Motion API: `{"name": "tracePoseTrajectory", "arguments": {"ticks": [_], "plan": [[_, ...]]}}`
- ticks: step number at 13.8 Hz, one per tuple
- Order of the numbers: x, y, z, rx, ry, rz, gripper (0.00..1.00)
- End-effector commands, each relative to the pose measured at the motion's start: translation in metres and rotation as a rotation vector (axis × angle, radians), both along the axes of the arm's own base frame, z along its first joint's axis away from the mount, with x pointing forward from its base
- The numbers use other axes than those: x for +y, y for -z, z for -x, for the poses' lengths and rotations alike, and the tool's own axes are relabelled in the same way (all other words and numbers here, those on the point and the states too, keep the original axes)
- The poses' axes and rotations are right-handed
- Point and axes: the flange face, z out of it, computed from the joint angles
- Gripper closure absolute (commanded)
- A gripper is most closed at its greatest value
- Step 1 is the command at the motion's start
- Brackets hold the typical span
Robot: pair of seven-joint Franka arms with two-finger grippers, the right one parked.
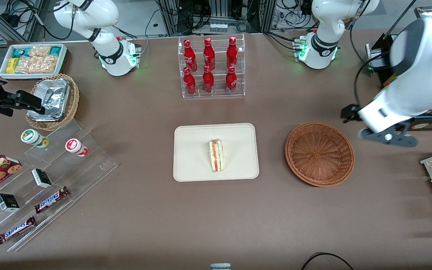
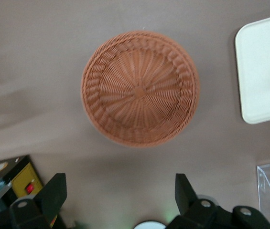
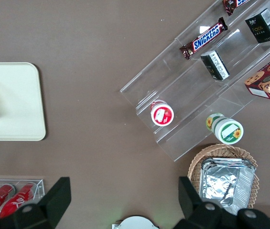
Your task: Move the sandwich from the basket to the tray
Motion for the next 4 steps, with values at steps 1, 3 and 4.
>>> {"name": "tracePoseTrajectory", "arguments": {"ticks": [1, 3, 4], "plan": [[0.017, -0.036, 0.019, -0.014, -0.012, 0.016, 0.00], [0.024, -0.047, 0.025, -0.014, -0.026, 0.013, 0.00], [0.030, -0.052, 0.027, -0.020, -0.042, 0.014, 0.00]]}}
